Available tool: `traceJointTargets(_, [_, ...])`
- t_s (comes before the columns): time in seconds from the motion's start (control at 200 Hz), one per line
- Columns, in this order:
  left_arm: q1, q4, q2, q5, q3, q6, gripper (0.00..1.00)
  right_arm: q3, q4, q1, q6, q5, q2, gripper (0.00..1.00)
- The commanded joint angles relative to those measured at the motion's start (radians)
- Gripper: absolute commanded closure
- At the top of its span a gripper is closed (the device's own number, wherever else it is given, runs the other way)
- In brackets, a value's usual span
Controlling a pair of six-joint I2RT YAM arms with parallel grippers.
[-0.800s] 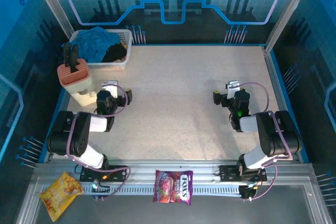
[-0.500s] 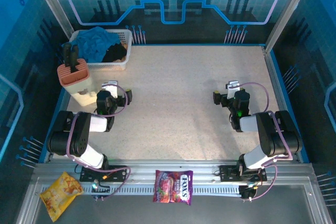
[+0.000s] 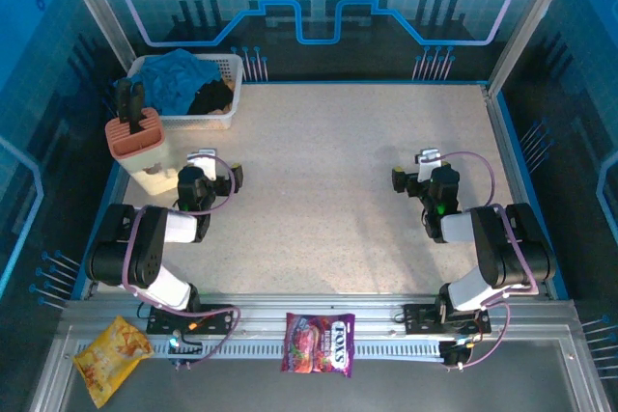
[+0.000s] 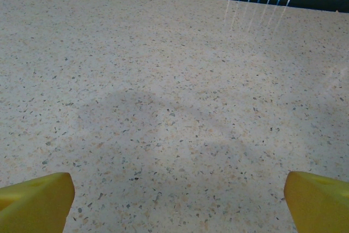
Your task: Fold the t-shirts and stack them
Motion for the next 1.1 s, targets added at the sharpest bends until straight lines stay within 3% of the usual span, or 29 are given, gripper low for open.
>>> traceJointTargets(0.0, [0.006, 0.017, 0.003, 0.025, 0.016, -0.022, 0.01, 0.022, 0.036, 0.009, -0.001, 0.014, 0.001, 0.0])
traceJointTargets(0.375, [0.006, 0.019, 0.002, 0.025, 0.016, -0.022, 0.01, 0.023, 0.038, 0.009, -0.002, 0.017, 0.001, 0.0])
traceJointTargets(0.445, [-0.003, -0.001, -0.034, -0.063, 0.017, -0.031, 0.01, 0.024, 0.014, 0.026, -0.002, 0.081, -0.033, 0.0])
traceJointTargets(0.515, [-0.029, -0.181, -0.169, -0.158, 0.05, -0.033, 0.01, 0.027, -0.065, 0.063, -0.026, 0.155, -0.127, 0.0])
traceJointTargets(0.6, [-0.043, -0.569, -0.325, -0.269, 0.213, -0.139, 0.01, 0.071, -0.24, 0.124, -0.041, 0.261, -0.267, 0.0])
traceJointTargets(0.666, [-0.044, -0.874, -0.349, -0.297, 0.388, -0.207, 0.01, 0.167, -0.486, 0.136, 0.008, 0.259, -0.348, 0.0])
traceJointTargets(0.746, [-0.044, -1.121, -0.315, -0.318, 0.577, -0.285, 0.01, 0.306, -0.759, 0.134, 0.071, 0.219, -0.38, 0.0])
traceJointTargets(0.951, [-0.03, -1.356, -0.143, -0.289, 0.926, -0.346, 0.01, 0.506, -1.057, 0.142, 0.135, 0.118, -0.369, 0.0])
traceJointTargets(1.091, [0.02, -1.496, 0.117, -0.192, 1.238, -0.316, 0.07, 0.59, -1.144, 0.141, 0.16, 0.08, -0.373, 0.01])
